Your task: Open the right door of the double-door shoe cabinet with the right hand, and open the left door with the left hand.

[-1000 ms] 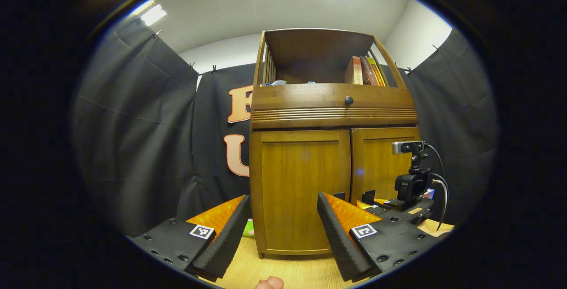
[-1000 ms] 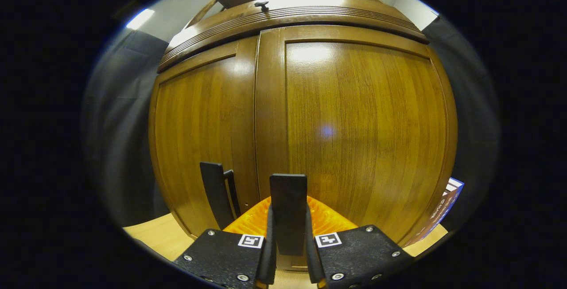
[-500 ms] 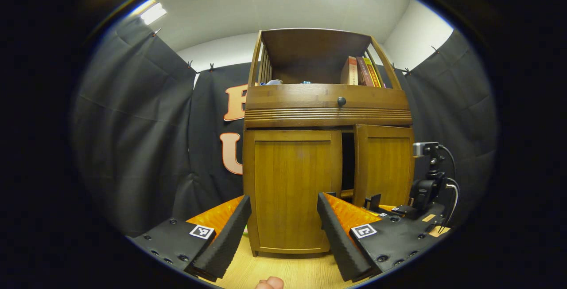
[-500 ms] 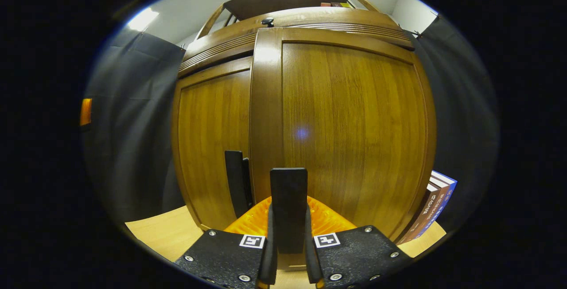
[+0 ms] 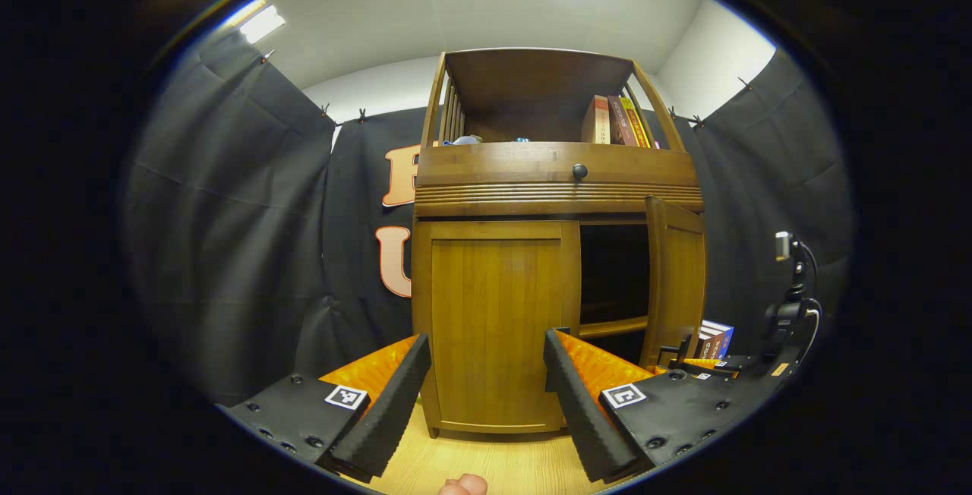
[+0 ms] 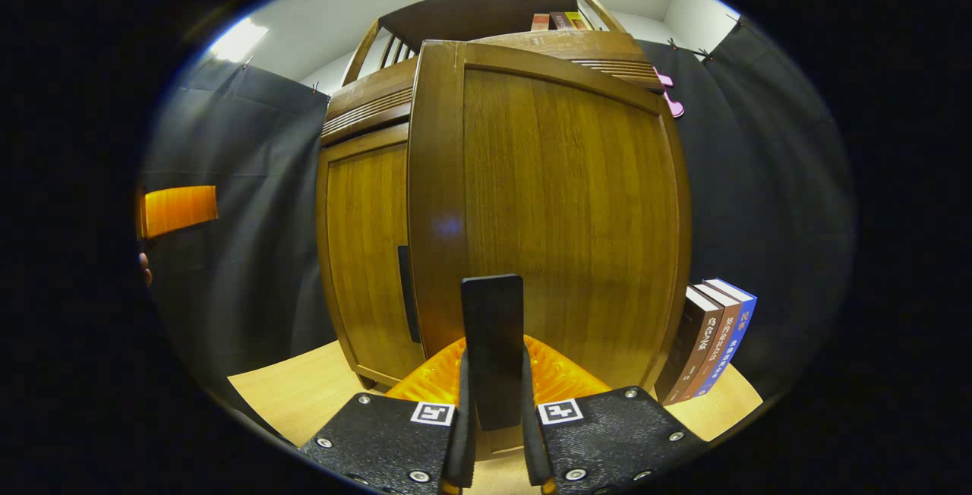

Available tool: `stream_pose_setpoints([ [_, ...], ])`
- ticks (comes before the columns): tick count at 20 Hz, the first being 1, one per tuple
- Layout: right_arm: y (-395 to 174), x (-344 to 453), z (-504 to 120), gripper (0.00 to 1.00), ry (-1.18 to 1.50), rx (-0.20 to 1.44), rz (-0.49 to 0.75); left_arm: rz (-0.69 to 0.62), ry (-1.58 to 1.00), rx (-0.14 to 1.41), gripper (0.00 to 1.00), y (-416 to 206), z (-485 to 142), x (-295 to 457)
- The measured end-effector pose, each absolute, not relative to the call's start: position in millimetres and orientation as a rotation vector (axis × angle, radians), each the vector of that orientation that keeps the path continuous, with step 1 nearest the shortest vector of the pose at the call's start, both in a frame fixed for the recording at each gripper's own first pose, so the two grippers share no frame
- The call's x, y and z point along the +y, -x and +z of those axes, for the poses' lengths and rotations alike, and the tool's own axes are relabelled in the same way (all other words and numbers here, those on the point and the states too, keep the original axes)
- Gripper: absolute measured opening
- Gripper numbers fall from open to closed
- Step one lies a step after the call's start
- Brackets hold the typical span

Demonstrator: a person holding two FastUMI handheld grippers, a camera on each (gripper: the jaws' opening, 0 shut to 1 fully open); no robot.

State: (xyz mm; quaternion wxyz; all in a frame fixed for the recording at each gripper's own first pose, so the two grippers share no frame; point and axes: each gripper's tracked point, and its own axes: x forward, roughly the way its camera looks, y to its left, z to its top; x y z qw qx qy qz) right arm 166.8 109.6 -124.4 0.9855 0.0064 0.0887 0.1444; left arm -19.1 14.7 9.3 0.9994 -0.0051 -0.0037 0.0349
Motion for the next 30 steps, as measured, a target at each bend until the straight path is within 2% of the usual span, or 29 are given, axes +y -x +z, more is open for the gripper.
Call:
stream_pose_setpoints([
  [7, -124, 61, -117, 0.25, 0.035, 0.203, 0.267, 0.075, 0.014, -0.01, 0.95, 17, 4, 5],
  [11, -105, 29, -112, 0.25, 0.006, 0.201, 0.212, 0.072, 0.005, -0.013, 0.96, 15, 4, 0],
  [12, -101, 20, -112, 0.14, 0.018, 0.204, 0.195, 0.072, 0.005, -0.012, 0.96, 15, 4, -1],
  [13, -100, 11, -109, 0.23, 0.032, 0.203, 0.18, 0.07, 0.009, -0.008, 0.95, 14, 2, -3],
  [14, -97, 3, -109, 0.1, 0.043, 0.203, 0.166, 0.063, 0.013, -0.006, 0.95, 14, 2, -7],
  [15, -95, -5, -110, 0.18, 0.048, 0.207, 0.154, 0.056, 0.014, -0.007, 0.95, 13, 2, -11],
  [23, -78, -71, -104, 0.09, 0.07, 0.193, 0.033, 0.031, 0.009, -0.007, 0.97, 13, -3, -25],
  [27, -79, -91, -104, 0.04, 0.082, 0.188, 0.035, 0.026, 0.005, -0.002, 0.98, 12, -5, -27],
  [28, -80, -97, -103, 0.14, 0.078, 0.185, 0.048, 0.026, 0.005, -0.002, 0.96, 13, -5, -27],
  [29, -81, -102, -103, 0.03, 0.075, 0.181, 0.065, 0.027, 0.005, -0.003, 0.96, 13, -6, -26],
  [30, -80, -107, -102, 0.03, 0.079, 0.169, 0.09, 0.03, 0.004, -0.004, 0.98, 15, -5, -25],
])
